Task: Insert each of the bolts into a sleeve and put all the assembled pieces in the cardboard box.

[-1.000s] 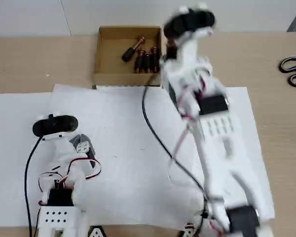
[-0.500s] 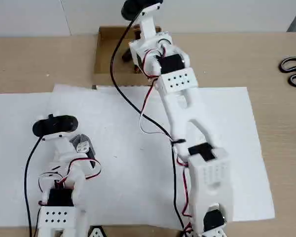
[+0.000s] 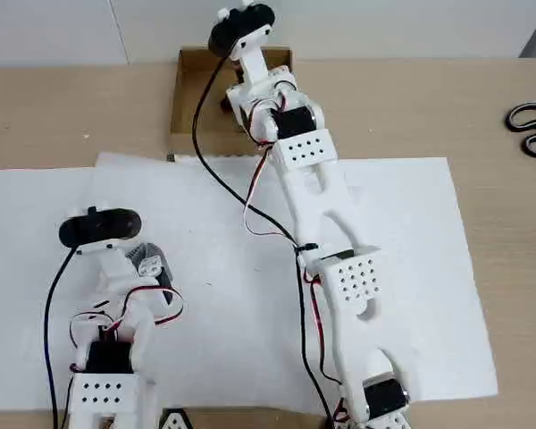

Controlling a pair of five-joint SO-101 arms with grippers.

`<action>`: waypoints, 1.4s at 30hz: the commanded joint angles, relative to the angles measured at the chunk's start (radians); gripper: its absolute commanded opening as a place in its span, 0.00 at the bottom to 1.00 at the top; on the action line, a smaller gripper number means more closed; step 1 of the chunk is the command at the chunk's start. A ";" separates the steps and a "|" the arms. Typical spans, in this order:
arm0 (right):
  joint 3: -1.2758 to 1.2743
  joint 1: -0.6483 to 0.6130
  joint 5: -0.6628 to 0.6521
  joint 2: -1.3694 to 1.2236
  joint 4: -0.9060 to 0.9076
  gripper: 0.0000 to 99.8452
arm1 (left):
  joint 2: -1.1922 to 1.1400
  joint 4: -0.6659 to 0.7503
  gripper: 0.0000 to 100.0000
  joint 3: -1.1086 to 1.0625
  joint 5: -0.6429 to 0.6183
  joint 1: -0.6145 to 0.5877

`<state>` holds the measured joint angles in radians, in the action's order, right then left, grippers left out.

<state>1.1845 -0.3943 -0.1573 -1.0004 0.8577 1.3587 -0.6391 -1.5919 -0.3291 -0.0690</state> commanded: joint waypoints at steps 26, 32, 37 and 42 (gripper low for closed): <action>0.497 0.025 -0.163 0.013 0.475 0.00 | 0.011 0.018 0.01 0.005 0.000 0.005; 0.500 0.054 -0.114 0.084 0.622 0.00 | 0.011 0.018 0.01 0.005 0.000 0.005; 0.497 0.071 -0.015 0.182 0.762 0.00 | 0.011 0.018 0.01 0.005 0.000 0.005; 0.494 0.128 0.063 0.271 0.874 0.00 | 0.011 0.018 0.01 0.005 0.000 0.005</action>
<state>1.6433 -0.3130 -0.1481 -0.8362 1.7031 1.3587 -0.6391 -1.5919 -0.3291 -0.0690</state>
